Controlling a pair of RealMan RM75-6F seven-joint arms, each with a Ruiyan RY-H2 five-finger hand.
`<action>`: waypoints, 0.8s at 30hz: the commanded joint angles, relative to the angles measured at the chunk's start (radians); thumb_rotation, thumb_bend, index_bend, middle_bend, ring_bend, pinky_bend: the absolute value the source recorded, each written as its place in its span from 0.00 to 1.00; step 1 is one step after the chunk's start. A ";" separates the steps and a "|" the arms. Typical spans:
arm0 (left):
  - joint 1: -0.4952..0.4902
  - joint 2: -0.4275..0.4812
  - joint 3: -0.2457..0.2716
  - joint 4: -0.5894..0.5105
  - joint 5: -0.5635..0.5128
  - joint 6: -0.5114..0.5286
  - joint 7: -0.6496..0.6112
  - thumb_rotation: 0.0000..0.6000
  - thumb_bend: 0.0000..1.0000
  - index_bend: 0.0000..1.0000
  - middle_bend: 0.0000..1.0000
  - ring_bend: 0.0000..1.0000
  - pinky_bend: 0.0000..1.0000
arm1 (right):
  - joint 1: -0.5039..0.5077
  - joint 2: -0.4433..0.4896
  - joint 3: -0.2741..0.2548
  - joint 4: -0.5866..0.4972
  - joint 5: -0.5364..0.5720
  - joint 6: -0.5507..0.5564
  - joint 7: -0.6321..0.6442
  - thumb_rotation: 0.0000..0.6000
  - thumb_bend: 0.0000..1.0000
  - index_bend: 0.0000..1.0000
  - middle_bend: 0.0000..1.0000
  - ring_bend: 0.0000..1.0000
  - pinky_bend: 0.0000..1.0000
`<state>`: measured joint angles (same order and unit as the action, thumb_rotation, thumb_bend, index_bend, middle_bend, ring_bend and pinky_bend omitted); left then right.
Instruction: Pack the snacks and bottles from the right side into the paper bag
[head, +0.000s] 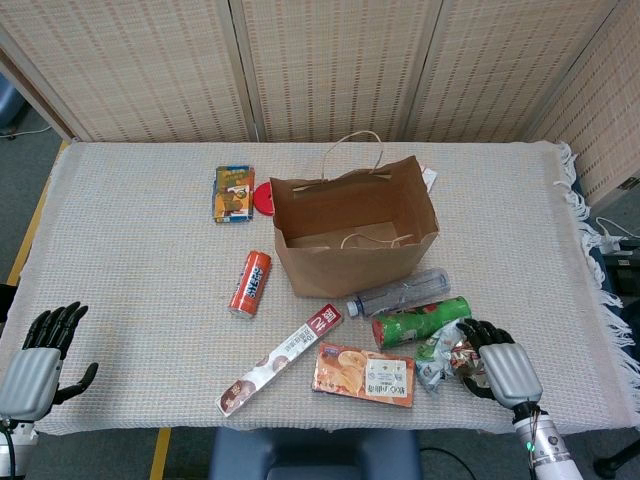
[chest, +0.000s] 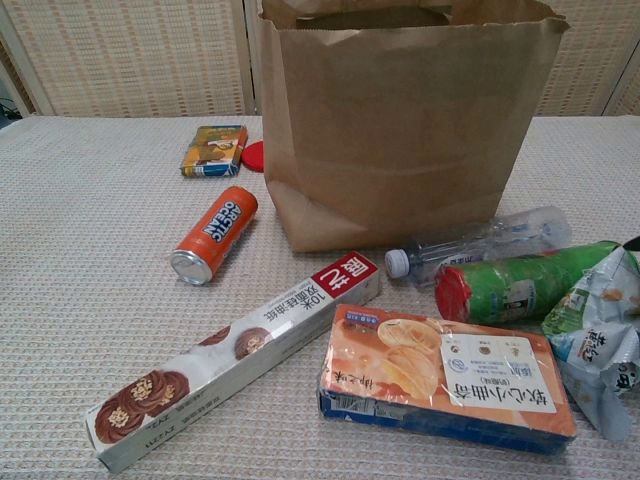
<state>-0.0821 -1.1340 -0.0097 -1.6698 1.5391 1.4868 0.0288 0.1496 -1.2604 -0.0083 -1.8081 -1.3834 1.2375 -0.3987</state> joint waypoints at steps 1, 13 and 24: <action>0.000 0.000 0.000 0.001 0.001 0.000 0.000 1.00 0.34 0.00 0.00 0.00 0.02 | -0.006 -0.015 0.005 0.013 -0.024 0.034 0.013 1.00 0.35 0.68 0.55 0.59 0.72; 0.000 -0.002 0.000 -0.002 -0.003 -0.002 0.008 1.00 0.34 0.00 0.00 0.00 0.02 | -0.016 0.094 0.076 -0.103 -0.071 0.142 0.213 1.00 0.41 0.78 0.62 0.65 0.76; -0.002 -0.004 -0.001 0.000 -0.003 -0.003 0.011 1.00 0.34 0.00 0.00 0.00 0.02 | 0.064 0.237 0.331 -0.385 -0.053 0.276 0.202 1.00 0.41 0.77 0.62 0.64 0.76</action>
<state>-0.0840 -1.1376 -0.0110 -1.6697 1.5363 1.4836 0.0395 0.1802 -1.0569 0.2526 -2.1286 -1.4539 1.4736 -0.1682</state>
